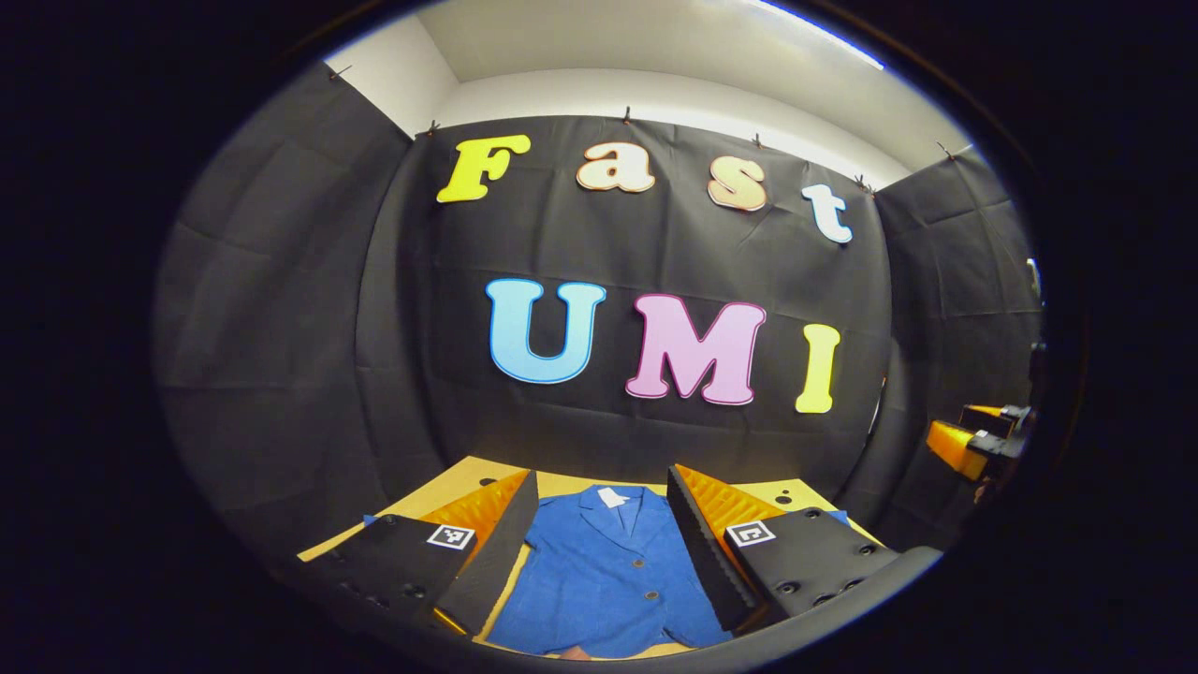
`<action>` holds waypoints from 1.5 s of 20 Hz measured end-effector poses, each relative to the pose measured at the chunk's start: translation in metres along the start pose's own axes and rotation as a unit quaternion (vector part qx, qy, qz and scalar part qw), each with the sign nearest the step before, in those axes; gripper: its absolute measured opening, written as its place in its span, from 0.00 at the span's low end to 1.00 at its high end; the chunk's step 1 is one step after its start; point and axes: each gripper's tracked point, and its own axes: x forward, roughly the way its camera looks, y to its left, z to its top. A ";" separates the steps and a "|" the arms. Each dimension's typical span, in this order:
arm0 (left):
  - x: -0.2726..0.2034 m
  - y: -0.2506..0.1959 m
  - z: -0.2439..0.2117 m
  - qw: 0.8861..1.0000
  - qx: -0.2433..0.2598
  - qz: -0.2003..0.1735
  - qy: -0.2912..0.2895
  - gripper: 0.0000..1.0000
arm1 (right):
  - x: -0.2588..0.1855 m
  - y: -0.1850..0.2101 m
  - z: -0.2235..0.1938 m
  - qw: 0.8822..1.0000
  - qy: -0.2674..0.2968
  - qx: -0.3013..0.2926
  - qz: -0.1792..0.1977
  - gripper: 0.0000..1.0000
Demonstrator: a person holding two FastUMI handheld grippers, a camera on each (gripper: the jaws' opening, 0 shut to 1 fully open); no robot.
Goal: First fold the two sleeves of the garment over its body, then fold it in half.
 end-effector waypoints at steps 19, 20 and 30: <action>0.099 -0.019 -0.037 0.993 0.018 0.094 0.074 0.80 | 0.255 -0.131 -0.302 0.957 0.276 0.054 -0.066 1.00; 0.104 -0.022 -0.039 0.991 0.012 0.103 0.081 0.80 | 0.261 -0.136 -0.318 0.949 0.298 0.069 -0.072 1.00; 0.142 -0.050 -0.054 0.986 0.007 0.121 0.112 0.80 | 0.287 -0.155 -0.408 0.912 0.379 0.110 -0.112 1.00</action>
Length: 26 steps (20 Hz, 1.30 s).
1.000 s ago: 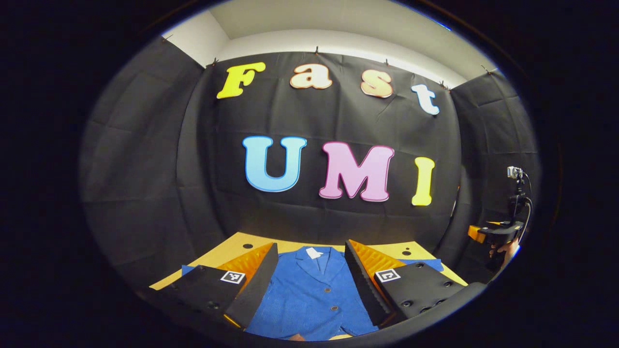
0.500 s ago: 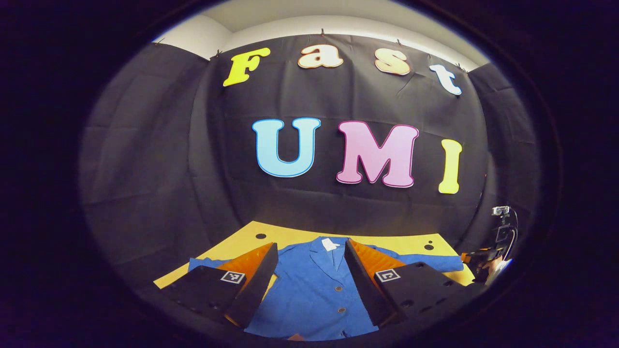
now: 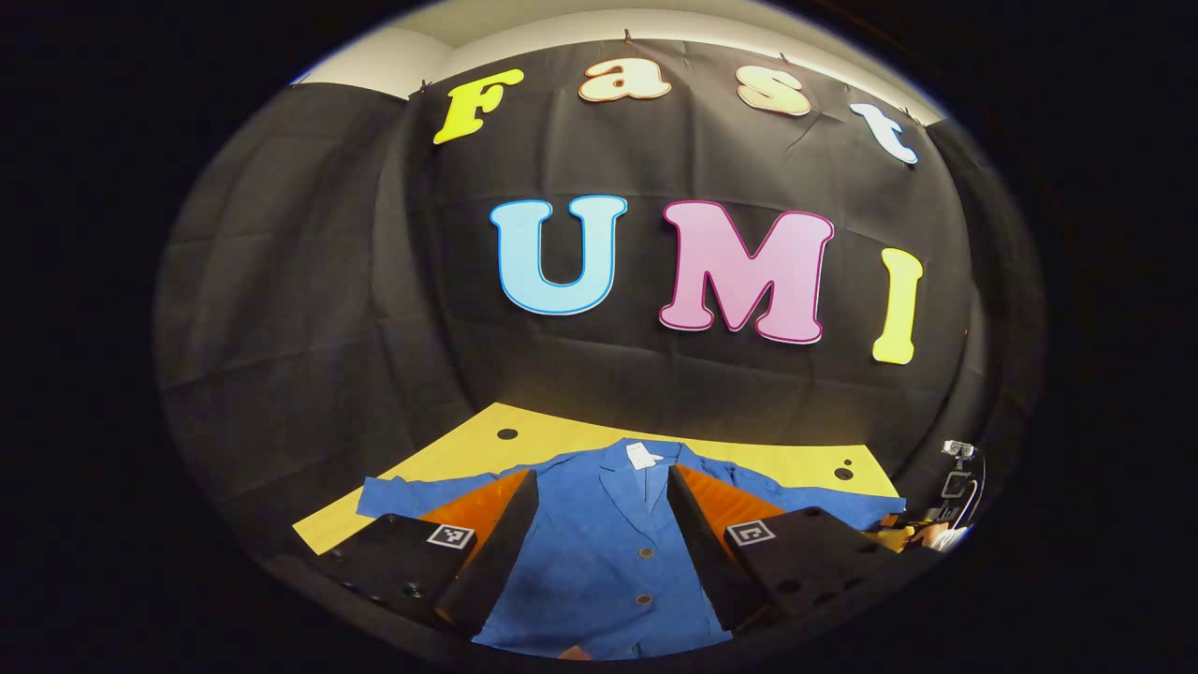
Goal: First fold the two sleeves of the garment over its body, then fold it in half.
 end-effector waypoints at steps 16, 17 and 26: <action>0.017 0.017 -0.001 1.000 0.000 -0.006 0.004 0.80 | -0.009 0.012 0.005 0.998 0.008 0.054 -0.014 0.05; 0.015 0.022 -0.001 1.000 -0.001 -0.002 0.004 0.80 | -0.009 0.019 0.002 0.999 0.012 0.050 -0.009 0.01; -0.006 0.049 -0.005 1.000 -0.011 -0.005 -0.006 0.80 | -0.054 0.056 0.045 0.996 -0.069 0.051 0.013 0.01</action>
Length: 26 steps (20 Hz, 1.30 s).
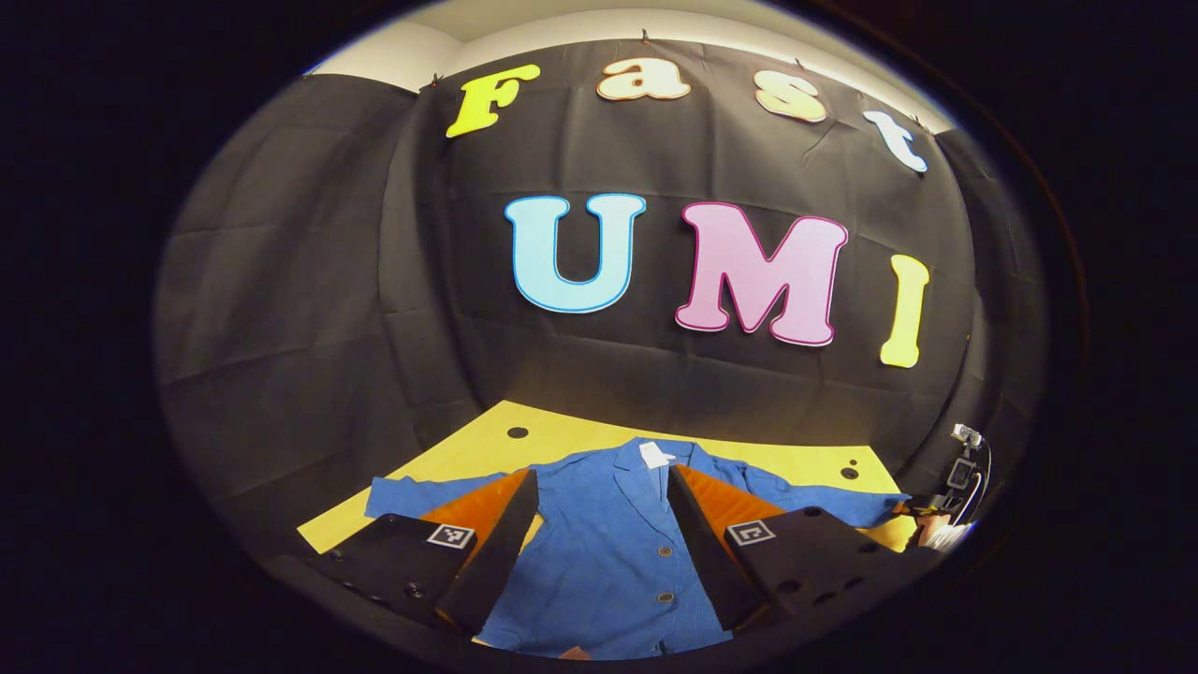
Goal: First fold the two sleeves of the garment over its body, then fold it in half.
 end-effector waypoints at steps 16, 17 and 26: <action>-0.004 0.181 0.002 0.997 0.021 -0.070 -0.022 0.80 | -0.219 0.412 0.034 0.971 -0.142 -0.005 0.191 0.00; -0.003 0.197 0.002 0.998 0.022 -0.062 -0.023 0.80 | -0.224 0.448 0.019 0.969 -0.133 -0.011 0.207 0.00; -0.022 0.322 -0.038 0.999 0.012 0.041 0.024 0.80 | -0.165 0.594 -0.190 0.967 0.036 -0.102 0.233 0.00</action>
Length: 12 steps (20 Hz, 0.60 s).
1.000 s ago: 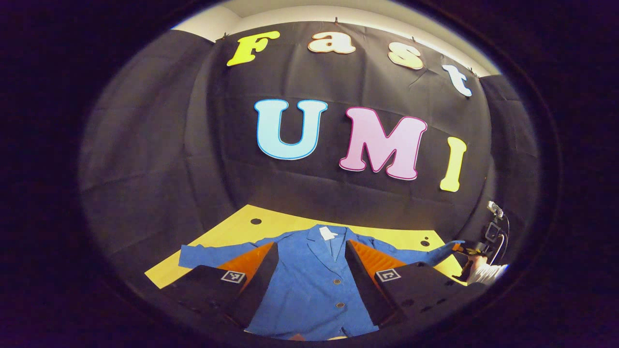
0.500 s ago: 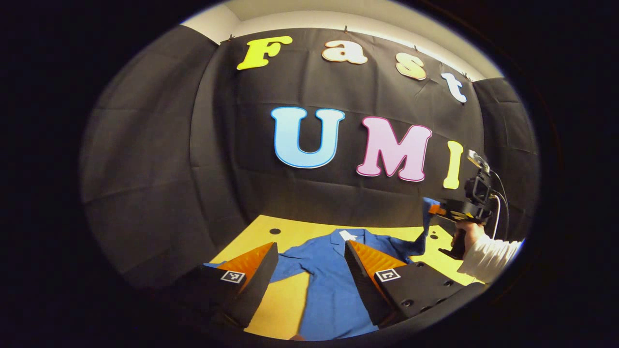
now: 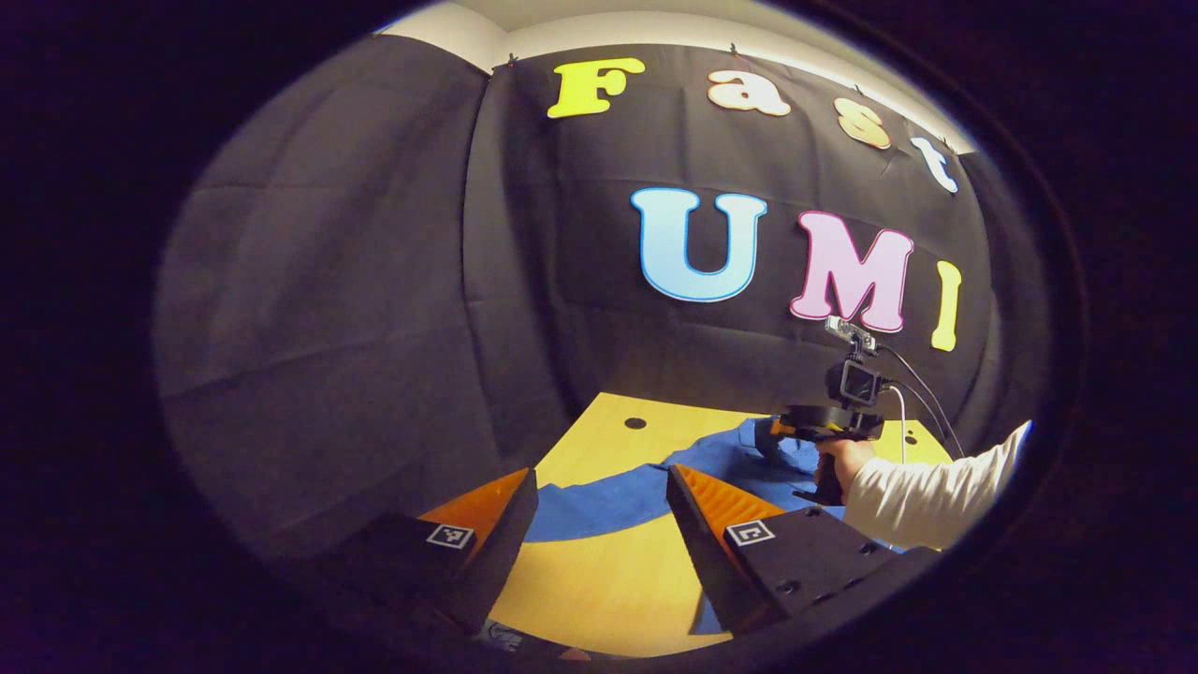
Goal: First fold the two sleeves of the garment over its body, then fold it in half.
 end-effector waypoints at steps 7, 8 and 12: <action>0.006 0.021 -0.024 0.999 -0.041 0.010 0.031 0.80 | 0.012 0.048 -0.033 0.986 0.076 0.100 0.111 0.14; 0.008 0.022 -0.025 0.998 -0.049 0.009 0.031 0.80 | 0.005 0.056 -0.025 0.983 0.075 0.106 0.133 0.18; 0.038 0.017 -0.021 0.999 -0.034 0.000 0.008 0.80 | -0.028 0.032 0.007 0.988 0.043 0.059 0.132 0.43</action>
